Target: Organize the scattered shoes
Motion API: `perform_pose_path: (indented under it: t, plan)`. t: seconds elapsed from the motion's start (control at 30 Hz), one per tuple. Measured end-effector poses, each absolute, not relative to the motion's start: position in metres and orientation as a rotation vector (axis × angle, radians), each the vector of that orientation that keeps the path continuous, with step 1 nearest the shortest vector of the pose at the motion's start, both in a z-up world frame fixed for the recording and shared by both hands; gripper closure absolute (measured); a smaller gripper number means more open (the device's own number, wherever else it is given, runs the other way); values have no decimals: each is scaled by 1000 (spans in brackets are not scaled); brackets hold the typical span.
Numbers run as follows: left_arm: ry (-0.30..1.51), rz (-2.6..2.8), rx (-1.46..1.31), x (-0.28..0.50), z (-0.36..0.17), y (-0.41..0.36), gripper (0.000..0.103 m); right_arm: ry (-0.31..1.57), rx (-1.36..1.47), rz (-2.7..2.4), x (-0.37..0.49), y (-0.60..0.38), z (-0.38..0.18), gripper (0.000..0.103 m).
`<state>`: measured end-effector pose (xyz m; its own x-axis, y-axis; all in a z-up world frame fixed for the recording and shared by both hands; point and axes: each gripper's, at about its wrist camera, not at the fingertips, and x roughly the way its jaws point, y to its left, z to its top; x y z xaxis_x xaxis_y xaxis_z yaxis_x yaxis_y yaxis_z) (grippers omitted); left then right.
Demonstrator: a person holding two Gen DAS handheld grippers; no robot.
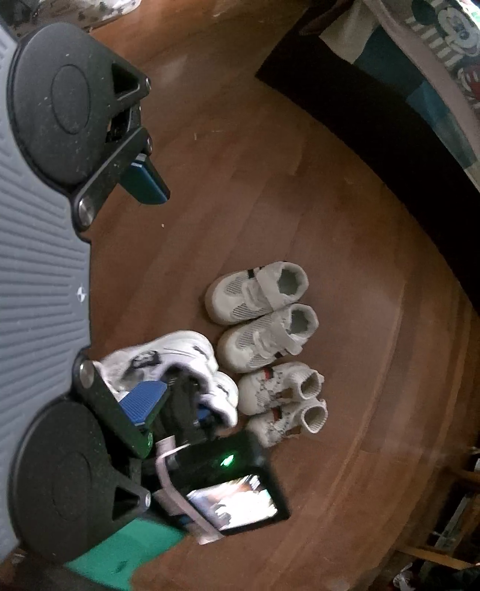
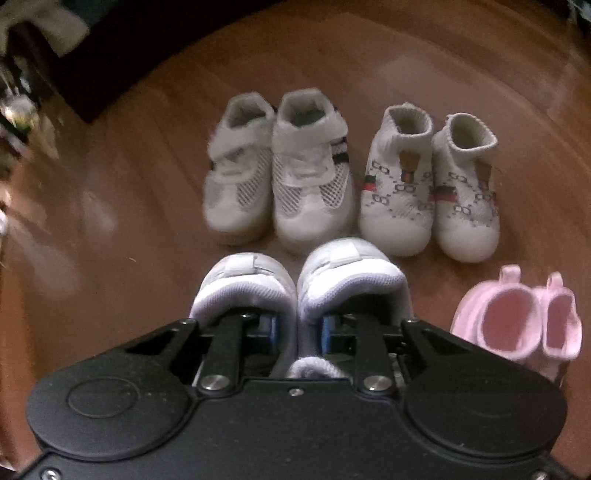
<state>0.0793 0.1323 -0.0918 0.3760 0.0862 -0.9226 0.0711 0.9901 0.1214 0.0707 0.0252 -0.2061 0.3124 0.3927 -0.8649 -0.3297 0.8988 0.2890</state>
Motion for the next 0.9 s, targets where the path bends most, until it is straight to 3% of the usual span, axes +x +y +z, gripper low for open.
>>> perform_pose_path:
  t: [0.43,0.9]
  plan:
    - [1080,-132,221,85,-51,53,1,1045,160,326,36,-115,-132,82]
    - [1041,-389,430,71,-51,-103,1,1060,167,-111,-29,-387,-115,82]
